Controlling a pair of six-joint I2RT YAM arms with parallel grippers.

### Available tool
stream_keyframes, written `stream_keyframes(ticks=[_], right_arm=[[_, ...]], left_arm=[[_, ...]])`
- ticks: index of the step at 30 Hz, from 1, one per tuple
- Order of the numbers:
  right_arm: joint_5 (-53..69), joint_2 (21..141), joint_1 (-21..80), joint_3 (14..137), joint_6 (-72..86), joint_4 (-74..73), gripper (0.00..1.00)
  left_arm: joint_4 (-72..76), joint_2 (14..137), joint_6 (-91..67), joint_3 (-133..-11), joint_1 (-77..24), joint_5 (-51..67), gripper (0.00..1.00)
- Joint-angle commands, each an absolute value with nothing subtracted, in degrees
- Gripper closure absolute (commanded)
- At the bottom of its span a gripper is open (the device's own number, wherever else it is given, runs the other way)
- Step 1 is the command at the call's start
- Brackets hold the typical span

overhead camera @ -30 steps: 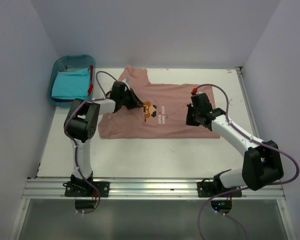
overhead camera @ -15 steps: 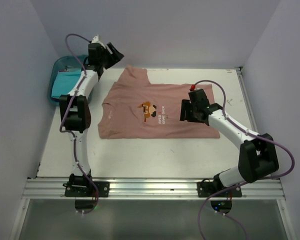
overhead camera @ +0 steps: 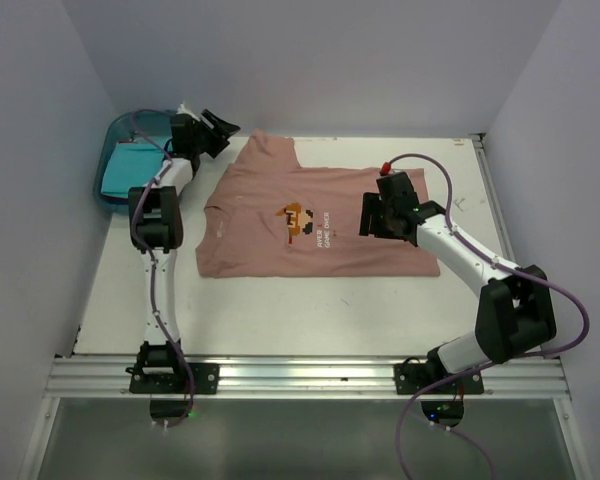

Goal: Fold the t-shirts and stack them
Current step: Fold the flattened tshirt in 1/3 of the way

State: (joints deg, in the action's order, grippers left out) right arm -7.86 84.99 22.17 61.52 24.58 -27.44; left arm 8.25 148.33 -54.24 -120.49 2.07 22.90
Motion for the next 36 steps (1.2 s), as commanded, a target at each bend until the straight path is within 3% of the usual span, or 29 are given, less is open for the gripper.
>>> stream_keyframes(ticks=[1, 15, 22, 27, 31, 33, 36], right_arm=[[-9.2, 82.9, 22.1, 61.6, 24.5, -28.1, 0.35], [-8.3, 83.9, 22.1, 62.2, 25.1, -28.5, 0.36], [-8.5, 83.3, 22.1, 62.1, 24.9, -28.8, 0.36], [-8.4, 82.7, 22.1, 61.0, 25.0, -28.1, 0.36], [-8.3, 82.4, 22.2, 60.2, 25.0, -27.3, 0.36], [-8.5, 82.3, 22.1, 60.1, 24.8, -27.2, 0.36], [-8.9, 82.3, 22.1, 59.1, 24.6, -25.9, 0.35]], left_arm=[[16.5, 151.0, -58.4, -124.6, 2.5, 26.5, 0.28], [21.9, 159.9, -67.9, -129.1, 0.5, 27.7, 0.21], [21.0, 155.3, -64.2, -121.9, -2.4, 25.6, 0.21], [18.2, 156.0, -63.4, -124.1, -2.2, 26.1, 0.23], [20.1, 150.6, -58.8, -118.5, -2.1, 25.4, 0.25], [28.5, 144.0, -56.6, -110.4, -1.9, 24.9, 0.25], [31.8, 136.9, -49.9, -107.1, -1.5, 23.1, 0.19]])
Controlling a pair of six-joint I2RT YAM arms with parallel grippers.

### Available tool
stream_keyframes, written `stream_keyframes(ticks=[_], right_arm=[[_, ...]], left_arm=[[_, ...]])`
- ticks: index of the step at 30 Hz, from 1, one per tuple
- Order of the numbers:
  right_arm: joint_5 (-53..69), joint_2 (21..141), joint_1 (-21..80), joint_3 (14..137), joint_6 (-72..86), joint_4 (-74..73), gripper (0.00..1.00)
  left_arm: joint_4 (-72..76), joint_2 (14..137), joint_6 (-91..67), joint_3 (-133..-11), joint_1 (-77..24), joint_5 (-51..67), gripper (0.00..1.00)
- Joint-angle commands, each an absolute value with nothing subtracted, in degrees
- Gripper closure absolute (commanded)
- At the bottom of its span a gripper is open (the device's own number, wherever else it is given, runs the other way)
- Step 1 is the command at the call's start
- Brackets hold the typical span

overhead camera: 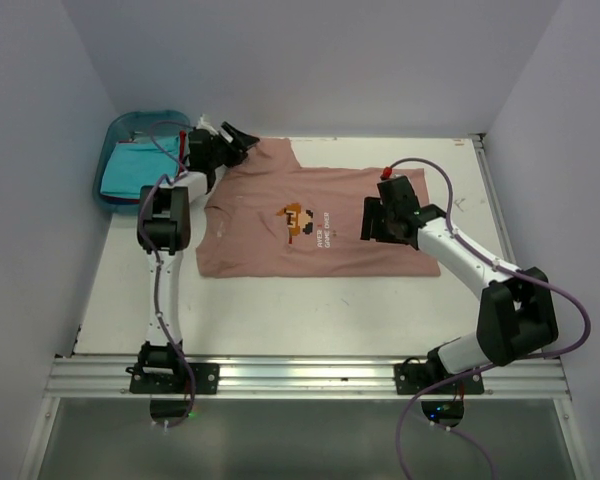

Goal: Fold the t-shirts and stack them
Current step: Fold the flattened tshirt in 1/3 of the way

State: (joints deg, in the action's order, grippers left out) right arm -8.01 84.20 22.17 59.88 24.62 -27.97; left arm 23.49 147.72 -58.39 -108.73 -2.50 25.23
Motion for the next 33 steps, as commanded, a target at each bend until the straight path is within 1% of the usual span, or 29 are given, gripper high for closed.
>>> stream_keyframes(ticks=[1, 4, 7, 9, 10, 11, 12, 13, 14, 15, 17, 20, 22, 25, 29, 33], right_arm=[[-8.9, 82.4, 22.1, 58.6, 24.6, -25.8, 0.35], [-9.1, 82.9, 22.1, 57.6, 25.2, -24.3, 0.35], [-10.4, 83.9, 22.1, 57.6, 26.1, -23.7, 0.34], [-11.7, 84.6, 22.1, 58.1, 27.2, -24.3, 0.34], [-13.4, 85.3, 22.1, 59.1, 27.5, -24.7, 0.34], [-14.6, 85.7, 22.1, 59.6, 28.6, -26.0, 0.37], [-15.6, 86.1, 22.0, 60.8, 29.1, -26.9, 0.43], [-16.6, 86.6, 22.0, 61.3, 29.6, -27.9, 0.61], [-20.1, 87.5, 21.8, 61.9, 31.8, -30.2, 1.00], [-21.3, 87.9, 21.6, 62.5, 32.9, -31.7, 1.00], [-23.3, 89.1, 21.0, 62.8, 34.1, -33.3, 1.00], [-23.6, 91.3, 18.7, 63.2, 36.1, -35.7, 1.00], [-22.2, 92.4, 16.7, 63.3, 36.5, -36.1, 1.00], [-21.0, 93.5, 15.2, 63.0, 36.6, -36.1, 1.00], [-20.8, 94.3, 14.4, 62.5, 36.4, -36.1, 1.00], [-20.3, 95.4, 14.2, 61.9, 35.8, -35.8, 1.00]], left_arm=[[31.5, 135.5, -46.8, -107.7, -1.3, 23.0, 0.18], [26.2, 130.8, -40.6, -112.0, -0.3, 23.1, 0.16], [19.7, 123.4, -33.9, -109.9, -0.1, 21.7, 0.14], [14.7, 116.9, -32.4, -102.8, -0.4, 22.0, 0.16], [12.7, 114.7, -31.8, -99.7, -0.5, 22.1, 0.20], [9.1, 112.5, -31.5, -92.8, -0.7, 22.6, 0.26], [7.7, 108.2, -30.5, -88.7, -1.0, 24.0, 0.57], [6.8, 105.9, -30.3, -84.5, -1.1, 24.1, 0.81], [5.1, 103.6, -30.1, -76.2, -1.4, 23.7, 1.00], [5.0, 99.4, -30.2, -72.1, -2.0, 23.7, 1.00], [3.6, 95.5, -28.7, -62.7, -3.0, 23.7, 1.00], [-3.0, 90.4, -25.7, -57.3, -6.7, 20.7, 1.00], [-6.1, 88.8, -24.3, -55.7, -8.5, 17.4, 1.00], [-8.4, 88.9, -24.1, -55.4, -10.8, 16.5, 1.00], [-12.0, 89.9, -23.7, -55.1, -12.7, 14.3, 1.00], [-15.7, 90.5, -23.1, -55.5, -13.6, 9.2, 1.00]])
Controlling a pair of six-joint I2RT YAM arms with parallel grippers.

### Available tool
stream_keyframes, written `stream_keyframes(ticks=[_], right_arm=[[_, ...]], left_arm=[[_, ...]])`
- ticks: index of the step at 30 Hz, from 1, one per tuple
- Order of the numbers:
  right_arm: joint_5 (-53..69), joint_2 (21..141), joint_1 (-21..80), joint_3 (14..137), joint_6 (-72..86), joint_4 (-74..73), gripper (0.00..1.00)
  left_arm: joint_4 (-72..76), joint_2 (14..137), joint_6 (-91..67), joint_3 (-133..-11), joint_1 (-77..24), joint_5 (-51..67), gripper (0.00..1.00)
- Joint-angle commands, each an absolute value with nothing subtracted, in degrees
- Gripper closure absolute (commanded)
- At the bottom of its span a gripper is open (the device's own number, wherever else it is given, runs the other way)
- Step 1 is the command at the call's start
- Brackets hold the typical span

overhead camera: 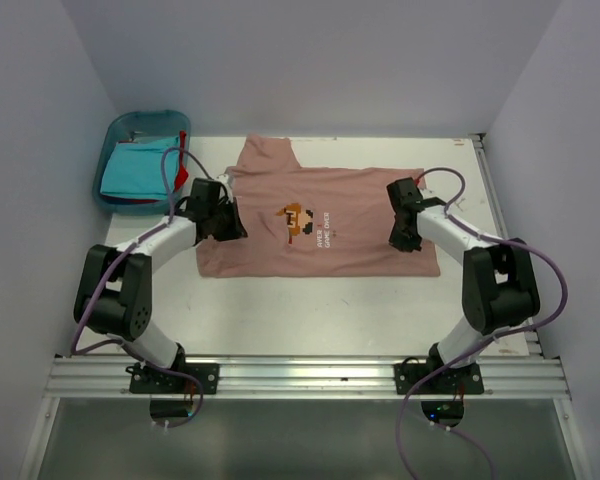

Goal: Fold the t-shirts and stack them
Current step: Fold the flattened tshirt in 1/3 of the way

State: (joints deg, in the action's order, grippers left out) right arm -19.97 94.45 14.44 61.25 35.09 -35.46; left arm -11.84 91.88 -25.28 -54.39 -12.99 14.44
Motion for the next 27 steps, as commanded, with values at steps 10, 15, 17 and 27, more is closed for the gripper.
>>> stream_keyframes(ticks=[10, 15, 17, 27], right_arm=[[-16.8, 99.3, 14.0, 61.3, 34.5, -36.4, 1.00], [-16.0, 101.2, 14.0, 61.5, 33.5, -37.6, 1.00], [-15.2, 101.9, 14.0, 61.9, 32.9, -38.6, 1.00], [-8.8, 106.1, 14.0, 64.0, 30.8, -47.5, 1.00]], left_arm=[[-26.8, 99.4, -21.4, -59.2, -14.1, 4.7, 1.00], [-28.6, 104.0, -21.7, -59.9, -14.4, 5.3, 1.00], [-30.6, 105.4, -21.7, -60.6, -14.8, 5.1, 1.00], [-43.9, 106.8, -21.1, -60.5, -17.0, 5.8, 1.00]])
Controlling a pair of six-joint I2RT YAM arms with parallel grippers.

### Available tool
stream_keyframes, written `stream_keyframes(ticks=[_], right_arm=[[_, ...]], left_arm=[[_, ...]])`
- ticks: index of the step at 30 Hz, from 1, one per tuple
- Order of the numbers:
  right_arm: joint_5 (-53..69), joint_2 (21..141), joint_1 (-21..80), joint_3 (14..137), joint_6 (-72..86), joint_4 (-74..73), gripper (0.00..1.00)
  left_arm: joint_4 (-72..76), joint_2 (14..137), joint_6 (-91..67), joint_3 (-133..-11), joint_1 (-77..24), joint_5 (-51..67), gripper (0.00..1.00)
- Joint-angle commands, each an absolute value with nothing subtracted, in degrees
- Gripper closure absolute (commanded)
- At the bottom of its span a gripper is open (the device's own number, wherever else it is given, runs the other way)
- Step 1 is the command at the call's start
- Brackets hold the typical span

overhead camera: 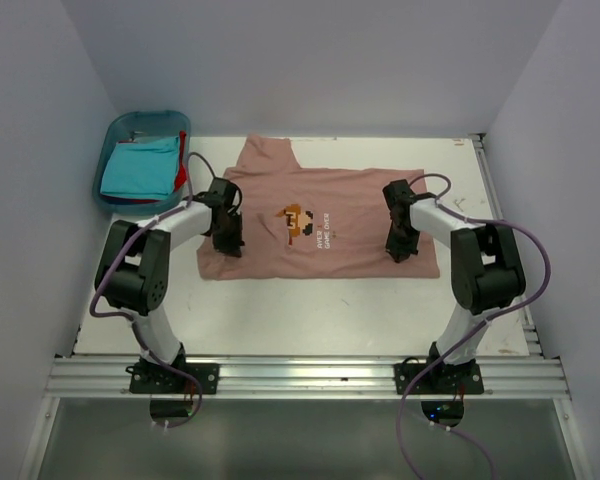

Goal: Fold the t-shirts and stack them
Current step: Fold the flattened tshirt in 1/3 of the way

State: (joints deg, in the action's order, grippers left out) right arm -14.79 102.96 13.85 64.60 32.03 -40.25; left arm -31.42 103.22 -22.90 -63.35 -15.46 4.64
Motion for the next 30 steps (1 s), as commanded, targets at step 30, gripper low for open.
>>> stream_keyframes(ticks=[30], right_arm=[[-5.2, 94.1, 15.5, 48.8, 33.4, -58.0, 1.00]], left_arm=[[-61.9, 94.7, -27.9, -51.0, -27.4, 2.8, 0.96]])
